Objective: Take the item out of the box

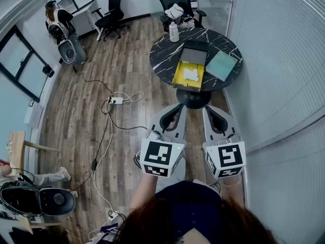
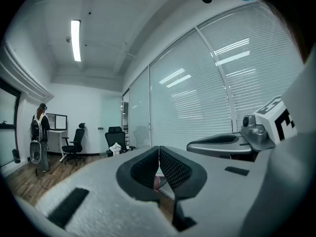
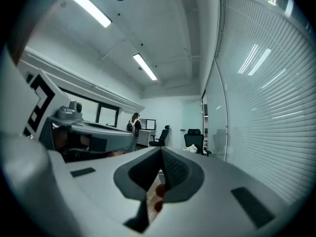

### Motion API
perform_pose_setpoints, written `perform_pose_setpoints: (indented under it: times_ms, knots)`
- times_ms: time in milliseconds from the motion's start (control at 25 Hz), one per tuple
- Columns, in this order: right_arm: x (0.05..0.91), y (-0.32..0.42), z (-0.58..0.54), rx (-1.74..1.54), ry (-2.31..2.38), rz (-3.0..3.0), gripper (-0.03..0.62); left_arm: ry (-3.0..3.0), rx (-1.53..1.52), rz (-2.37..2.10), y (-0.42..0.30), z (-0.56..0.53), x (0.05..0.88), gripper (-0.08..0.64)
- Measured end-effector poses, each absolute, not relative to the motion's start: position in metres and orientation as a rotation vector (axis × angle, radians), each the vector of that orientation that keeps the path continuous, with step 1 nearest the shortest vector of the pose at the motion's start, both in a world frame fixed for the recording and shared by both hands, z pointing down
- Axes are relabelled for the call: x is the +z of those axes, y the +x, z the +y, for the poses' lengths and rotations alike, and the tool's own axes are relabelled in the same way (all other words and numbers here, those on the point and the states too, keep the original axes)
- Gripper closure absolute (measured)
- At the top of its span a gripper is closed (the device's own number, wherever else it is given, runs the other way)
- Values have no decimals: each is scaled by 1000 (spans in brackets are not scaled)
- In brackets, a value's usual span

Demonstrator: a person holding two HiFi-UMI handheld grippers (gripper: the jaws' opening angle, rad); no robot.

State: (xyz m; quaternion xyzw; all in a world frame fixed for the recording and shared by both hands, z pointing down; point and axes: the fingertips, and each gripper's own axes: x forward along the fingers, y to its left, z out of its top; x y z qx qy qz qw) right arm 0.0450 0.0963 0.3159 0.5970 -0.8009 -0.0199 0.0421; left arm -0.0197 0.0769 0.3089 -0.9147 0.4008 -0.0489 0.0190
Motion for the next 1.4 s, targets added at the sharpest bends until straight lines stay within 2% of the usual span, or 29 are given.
perform_pose_setpoints:
  times_ms: [1400]
  knots:
    - [324, 18, -48, -92, 1795, -2396, 568, -2965, -155, 1027, -20, -56, 324, 532]
